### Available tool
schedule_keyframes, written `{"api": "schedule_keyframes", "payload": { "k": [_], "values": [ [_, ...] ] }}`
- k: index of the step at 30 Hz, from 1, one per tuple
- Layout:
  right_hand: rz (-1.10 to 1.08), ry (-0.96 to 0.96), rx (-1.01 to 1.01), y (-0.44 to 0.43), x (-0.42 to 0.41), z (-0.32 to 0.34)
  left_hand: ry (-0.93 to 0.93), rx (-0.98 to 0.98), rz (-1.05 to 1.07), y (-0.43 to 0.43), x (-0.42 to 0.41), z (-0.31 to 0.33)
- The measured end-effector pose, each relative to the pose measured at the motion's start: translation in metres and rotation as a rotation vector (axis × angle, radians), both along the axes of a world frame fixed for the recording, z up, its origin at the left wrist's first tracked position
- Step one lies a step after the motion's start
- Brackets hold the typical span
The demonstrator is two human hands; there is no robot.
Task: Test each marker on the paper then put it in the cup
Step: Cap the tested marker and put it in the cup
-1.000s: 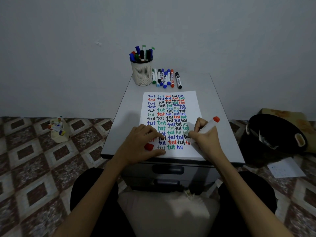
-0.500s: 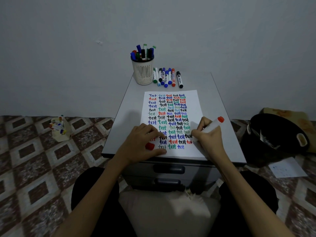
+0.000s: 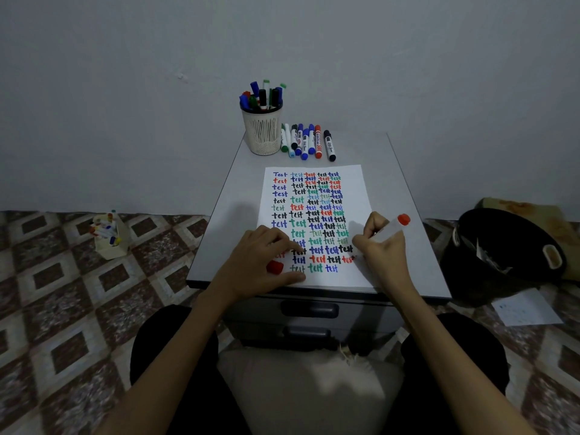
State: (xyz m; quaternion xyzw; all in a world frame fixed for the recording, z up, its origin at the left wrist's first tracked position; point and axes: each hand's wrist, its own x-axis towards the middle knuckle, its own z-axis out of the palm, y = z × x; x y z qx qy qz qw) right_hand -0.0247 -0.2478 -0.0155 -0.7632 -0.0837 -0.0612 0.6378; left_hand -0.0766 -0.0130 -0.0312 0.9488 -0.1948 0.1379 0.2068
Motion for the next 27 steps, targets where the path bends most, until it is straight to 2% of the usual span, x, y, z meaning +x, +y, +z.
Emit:
{"api": "schedule_keyframes", "payload": {
  "k": [5, 10, 12, 21, 27],
  "values": [
    [0.055, 0.049, 0.073, -0.001, -0.003, 0.005, 0.011, -0.001, -0.009, 0.0, 0.0, 0.0],
    [-0.072, 0.041, 0.403, -0.007, -0.004, 0.008, 0.042, -0.12, -0.044, 0.004, -0.004, 0.004],
    [-0.062, 0.051, 0.441, -0.009, -0.005, 0.009, 0.066, -0.167, -0.063, 0.006, -0.005, 0.005],
    [0.114, 0.115, 0.511, -0.009, -0.002, 0.01, 0.1, -0.273, -0.078, 0.006, -0.003, 0.003],
    [0.244, 0.086, 0.292, -0.003, -0.016, 0.021, 0.098, -0.498, -0.023, 0.008, -0.003, 0.011]
  ]
}}
